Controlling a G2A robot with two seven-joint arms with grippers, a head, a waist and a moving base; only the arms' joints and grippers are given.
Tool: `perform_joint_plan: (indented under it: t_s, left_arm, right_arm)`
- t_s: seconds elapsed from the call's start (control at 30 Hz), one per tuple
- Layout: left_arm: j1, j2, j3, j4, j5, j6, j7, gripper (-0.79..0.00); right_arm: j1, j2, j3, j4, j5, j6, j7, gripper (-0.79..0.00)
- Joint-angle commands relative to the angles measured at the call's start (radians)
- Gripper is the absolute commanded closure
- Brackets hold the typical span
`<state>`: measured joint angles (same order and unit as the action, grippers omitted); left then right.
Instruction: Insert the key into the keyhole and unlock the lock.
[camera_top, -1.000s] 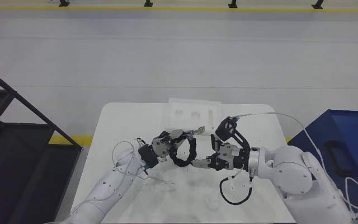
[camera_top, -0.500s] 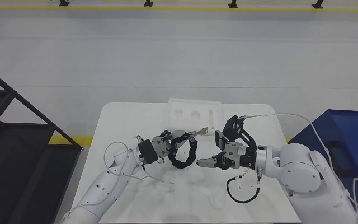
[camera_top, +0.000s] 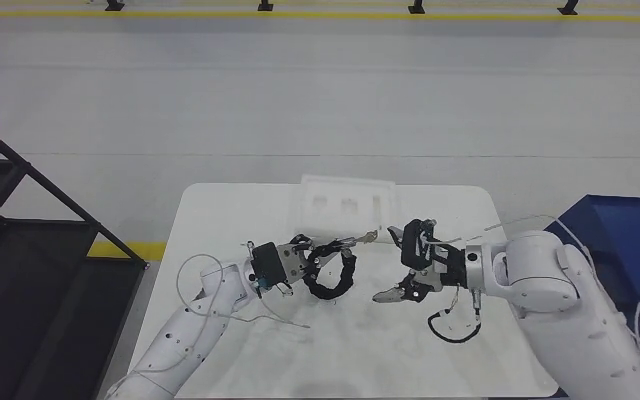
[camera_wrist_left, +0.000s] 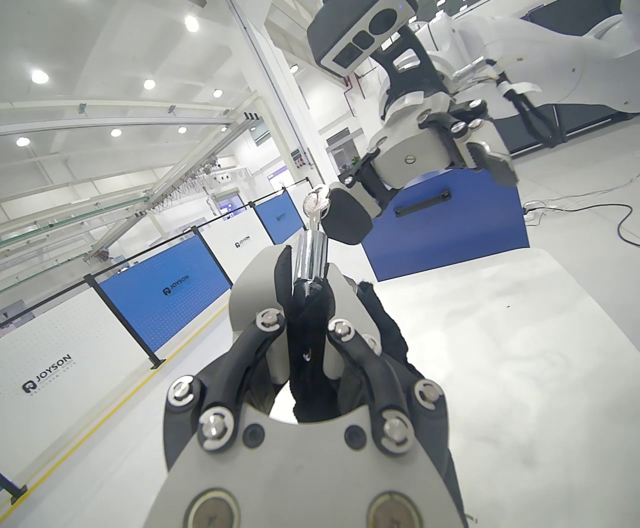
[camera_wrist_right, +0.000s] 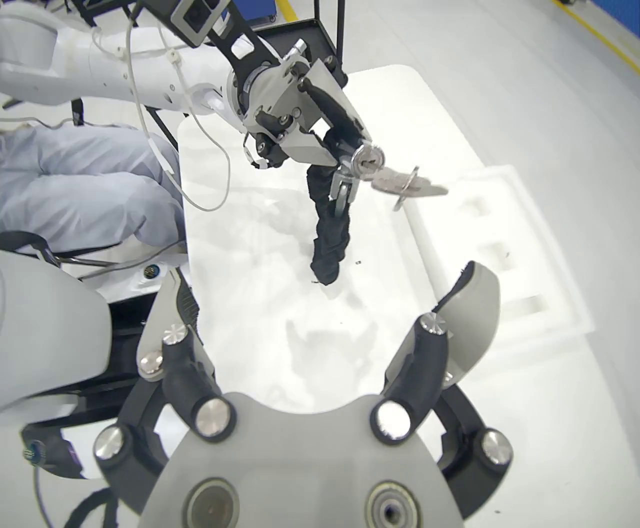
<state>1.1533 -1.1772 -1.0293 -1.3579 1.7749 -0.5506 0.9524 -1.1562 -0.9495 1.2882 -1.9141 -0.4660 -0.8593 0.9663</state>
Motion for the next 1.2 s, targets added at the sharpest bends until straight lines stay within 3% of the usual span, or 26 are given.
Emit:
perform_joint_plan:
  t_s: [0.0,0.2,0.23,0.3,0.4,0.5,0.67,0.8,1.0,1.17]
  left_arm:
    - [0.004,0.002,0.002,-0.004,0.003,-0.012,-0.004,0.000]
    - [0.013,0.006,0.011,-0.015,-0.001,-0.031,-0.013,0.000]
    - [0.014,0.006,0.013,-0.017,-0.003,-0.035,-0.013,0.000]
    - [0.015,0.007,0.016,-0.022,-0.007,-0.040,-0.016,0.000]
    - [0.015,0.008,0.021,-0.027,-0.009,-0.047,-0.018,0.000]
    - [0.015,0.008,0.024,-0.030,-0.014,-0.042,-0.011,0.000]
    - [0.013,0.008,0.032,-0.029,-0.019,-0.031,-0.005,0.000]
    - [0.014,0.008,0.040,-0.028,-0.021,-0.025,-0.004,0.000]
    - [0.011,0.008,0.052,-0.027,-0.023,-0.022,0.000,0.000]
    - [0.008,0.007,0.060,-0.025,-0.023,-0.013,0.006,0.000]
  right_arm:
    - [0.009,0.004,0.004,0.011,-0.058,-0.056,-0.062,-0.785]
    - [0.022,0.008,0.016,-0.012,-0.235,-0.153,-0.202,-0.785]
    - [0.020,0.008,0.014,-0.018,-0.261,-0.153,-0.222,-0.600]
    - [0.015,0.008,0.010,-0.026,-0.308,-0.153,-0.263,-0.394]
    - [0.009,0.010,-0.001,-0.037,-0.382,-0.153,-0.312,-0.336]
    - [0.002,0.011,-0.005,-0.042,-0.432,-0.153,-0.372,-0.194]
    - [-0.007,0.013,-0.014,-0.037,-0.484,-0.153,-0.426,-0.154]
    - [-0.022,0.013,-0.012,-0.028,-0.473,-0.115,-0.476,0.000]
    - [-0.049,0.013,-0.016,-0.013,-0.405,-0.070,-0.512,0.000]
    - [-0.077,0.015,-0.011,-0.018,-0.305,0.052,-0.457,0.000]
